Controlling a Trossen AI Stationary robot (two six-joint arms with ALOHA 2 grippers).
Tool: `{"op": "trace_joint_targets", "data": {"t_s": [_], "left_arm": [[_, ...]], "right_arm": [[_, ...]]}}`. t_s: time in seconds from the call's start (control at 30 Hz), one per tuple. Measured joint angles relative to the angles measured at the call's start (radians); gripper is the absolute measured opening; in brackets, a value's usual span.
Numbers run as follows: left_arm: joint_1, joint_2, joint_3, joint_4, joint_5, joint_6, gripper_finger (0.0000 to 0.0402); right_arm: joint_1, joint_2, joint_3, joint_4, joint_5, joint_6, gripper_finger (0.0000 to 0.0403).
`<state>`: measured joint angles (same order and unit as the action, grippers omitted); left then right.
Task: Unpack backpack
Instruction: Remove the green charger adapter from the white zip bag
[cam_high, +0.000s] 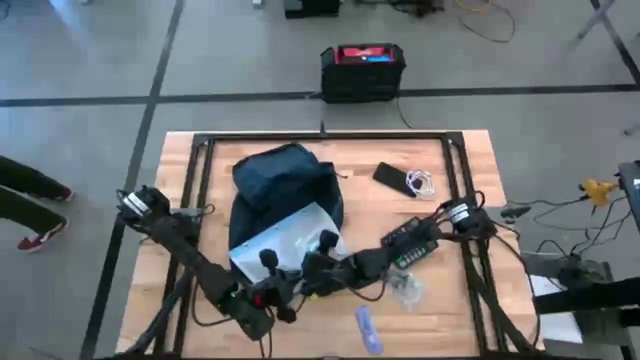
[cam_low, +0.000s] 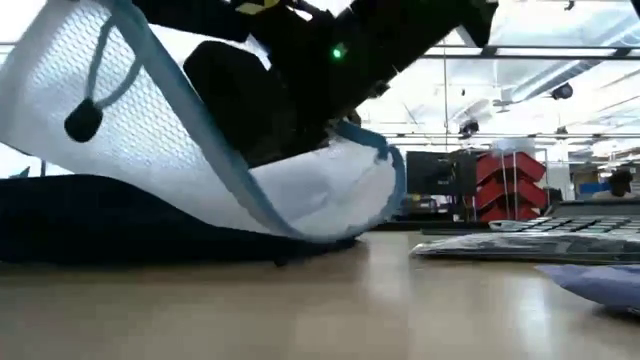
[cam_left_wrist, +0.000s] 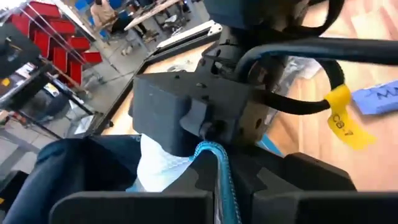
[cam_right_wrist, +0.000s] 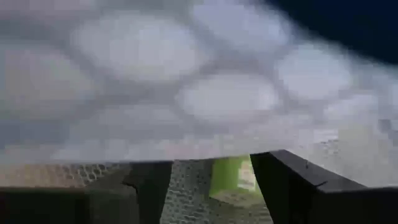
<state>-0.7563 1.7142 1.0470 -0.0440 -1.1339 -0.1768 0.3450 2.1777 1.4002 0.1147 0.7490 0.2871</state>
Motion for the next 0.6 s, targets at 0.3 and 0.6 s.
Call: {"op": "trace_joint_targets", "data": {"t_s": [0.3,0.6], "left_arm": [[-0.004,-0.005,0.004,0.054,-0.004,0.077,0.0000],[0.000,-0.003,-0.006,0.036,0.000,0.038,0.0000]], "right_arm": [[0.028,0.018,-0.116,0.188,0.009,0.011,0.0202],[0.115,0.010,-0.114,0.206,0.226,-0.008,0.0190]]}}
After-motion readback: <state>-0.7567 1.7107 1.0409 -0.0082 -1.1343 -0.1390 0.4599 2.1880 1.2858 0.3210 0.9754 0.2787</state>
